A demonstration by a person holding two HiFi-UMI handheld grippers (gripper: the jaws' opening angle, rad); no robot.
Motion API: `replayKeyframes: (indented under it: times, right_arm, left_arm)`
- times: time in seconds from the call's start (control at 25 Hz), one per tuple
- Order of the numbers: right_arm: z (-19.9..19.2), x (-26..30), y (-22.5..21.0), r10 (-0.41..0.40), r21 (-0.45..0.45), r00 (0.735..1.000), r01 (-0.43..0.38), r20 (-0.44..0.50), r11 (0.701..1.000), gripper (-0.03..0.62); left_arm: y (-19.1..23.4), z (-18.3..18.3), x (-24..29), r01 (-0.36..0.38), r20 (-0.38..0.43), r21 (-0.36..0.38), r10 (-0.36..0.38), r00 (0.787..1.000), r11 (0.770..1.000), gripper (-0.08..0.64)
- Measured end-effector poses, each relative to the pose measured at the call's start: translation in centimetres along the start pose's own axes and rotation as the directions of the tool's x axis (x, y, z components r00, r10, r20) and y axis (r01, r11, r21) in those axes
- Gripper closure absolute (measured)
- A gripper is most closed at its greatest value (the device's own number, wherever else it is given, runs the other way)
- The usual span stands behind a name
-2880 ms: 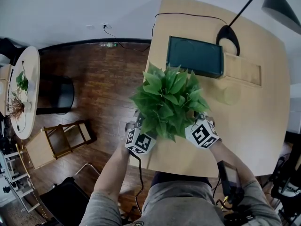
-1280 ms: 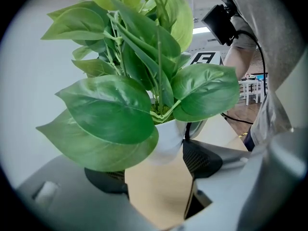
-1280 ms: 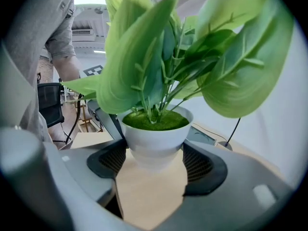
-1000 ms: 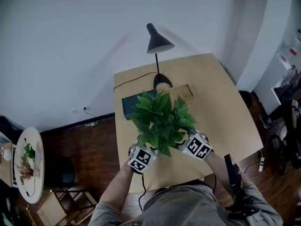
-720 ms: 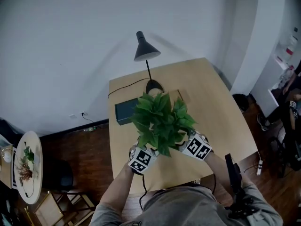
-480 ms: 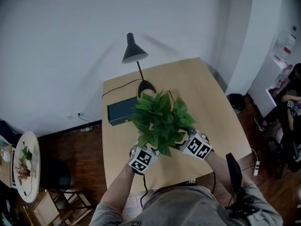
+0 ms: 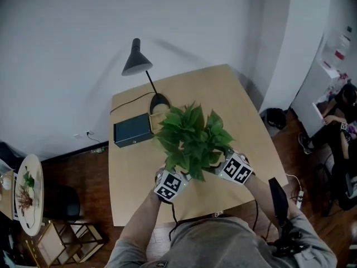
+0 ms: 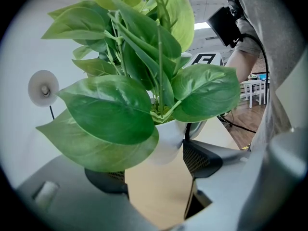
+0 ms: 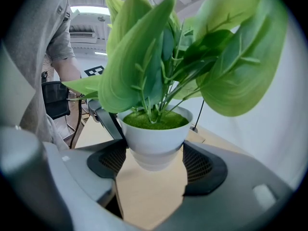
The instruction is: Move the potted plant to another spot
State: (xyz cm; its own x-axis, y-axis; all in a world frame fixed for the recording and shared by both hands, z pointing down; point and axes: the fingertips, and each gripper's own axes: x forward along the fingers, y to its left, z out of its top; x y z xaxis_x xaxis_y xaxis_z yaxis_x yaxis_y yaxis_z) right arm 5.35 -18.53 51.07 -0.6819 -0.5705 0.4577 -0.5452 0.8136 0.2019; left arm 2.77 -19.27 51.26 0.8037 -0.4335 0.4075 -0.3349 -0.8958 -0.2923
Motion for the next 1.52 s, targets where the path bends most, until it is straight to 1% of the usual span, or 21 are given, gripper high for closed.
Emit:
replayKeyframes:
  times: [0.12, 0.36, 0.52, 0.72, 0.8, 0.96, 1.2, 1.52]
  right_arm:
    - [-0.7, -0.8, -0.3, -0.007, 0.013, 1.0, 0.007, -0.006, 1.0, 0.215]
    - [-1.0, -1.4, -0.7, -0.062, 0.032, 0.998, 0.063, -0.025, 0.998, 0.215]
    - [-1.1, -2.5, -0.7, -0.087, 0.052, 0.995, 0.089, -0.039, 0.995, 0.216]
    - [-2.0, -3.4, -0.5, -0.113, 0.077, 0.993, 0.116, -0.044, 0.99, 0.215]
    - [-2.9, -4.3, -1.3, -0.115, 0.081, 0.993, 0.118, -0.042, 0.99, 0.216]
    - [-5.4, -6.7, -4.1, -0.093, 0.086, 0.995, 0.096, -0.033, 0.992, 0.216]
    - [-6.0, -6.5, -4.2, -0.052, 0.075, 0.998, 0.054, -0.033, 0.996, 0.216]
    - [-7.6, -6.0, -5.7, 0.02, 0.051, 0.999, -0.018, -0.032, 0.999, 0.215]
  left_arm:
    - [-0.6, 0.3, 0.8, 0.016, -0.001, 0.0, -0.016, 1.0, 1.0, 0.215]
    - [-0.9, 0.6, 1.5, 0.074, 0.008, 0.014, -0.074, 0.997, 0.997, 0.213]
    - [-1.6, 1.6, 2.0, 0.115, 0.029, 0.02, -0.116, 0.993, 0.993, 0.213]
    - [-2.5, 1.7, 2.5, 0.138, 0.019, 0.035, -0.139, 0.99, 0.99, 0.213]
    - [-3.0, 2.3, 3.8, 0.142, 0.014, 0.035, -0.142, 0.99, 0.989, 0.213]
    - [-4.1, 4.1, 7.6, 0.135, 0.001, 0.025, -0.136, 0.991, 0.99, 0.213]
    - [-4.3, 3.6, 8.0, 0.102, -0.011, 0.007, -0.102, 0.995, 0.995, 0.213]
    - [-4.2, 3.0, 10.1, 0.051, -0.04, -0.044, -0.053, 0.998, 0.998, 0.213]
